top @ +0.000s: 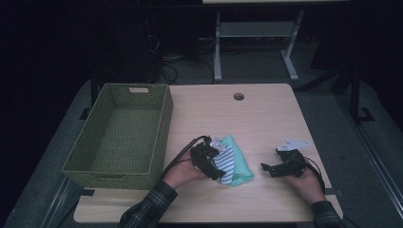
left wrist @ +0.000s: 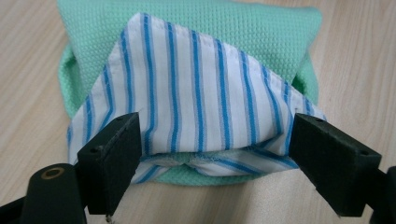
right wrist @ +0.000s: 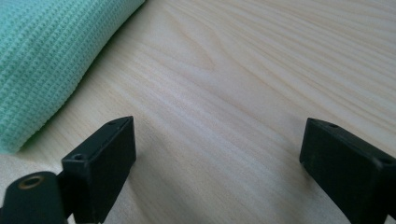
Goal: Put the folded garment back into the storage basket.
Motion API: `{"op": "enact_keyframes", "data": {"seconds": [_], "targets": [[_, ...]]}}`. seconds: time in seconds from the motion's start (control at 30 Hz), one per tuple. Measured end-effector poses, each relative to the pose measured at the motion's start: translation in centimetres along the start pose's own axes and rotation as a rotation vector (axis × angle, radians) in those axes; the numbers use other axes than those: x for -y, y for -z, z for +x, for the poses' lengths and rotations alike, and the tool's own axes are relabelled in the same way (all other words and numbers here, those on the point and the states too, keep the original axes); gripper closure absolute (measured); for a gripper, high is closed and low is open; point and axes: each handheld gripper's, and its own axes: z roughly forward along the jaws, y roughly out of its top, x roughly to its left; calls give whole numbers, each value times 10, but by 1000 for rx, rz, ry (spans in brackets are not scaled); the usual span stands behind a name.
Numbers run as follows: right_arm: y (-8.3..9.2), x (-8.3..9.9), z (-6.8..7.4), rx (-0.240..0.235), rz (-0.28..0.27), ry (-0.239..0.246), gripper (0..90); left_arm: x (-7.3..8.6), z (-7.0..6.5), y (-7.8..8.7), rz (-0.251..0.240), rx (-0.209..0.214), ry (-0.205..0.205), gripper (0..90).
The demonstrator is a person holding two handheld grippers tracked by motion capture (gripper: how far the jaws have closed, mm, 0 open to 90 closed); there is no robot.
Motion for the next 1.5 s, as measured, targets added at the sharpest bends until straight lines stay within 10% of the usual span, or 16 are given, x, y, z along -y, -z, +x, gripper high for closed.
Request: {"op": "enact_keyframes", "data": {"seconds": [0.77,1.2,1.5], "targets": [[0,0,0,-1,-6,5,99,10,1,-20,46,-18,-47,173],[-1,0,-1,1,-6,5,97,11,8,-13,23,-32,-56,672],[-1,0,0,7,-5,2,94,11,13,-12,13,-15,-6,738]]}}
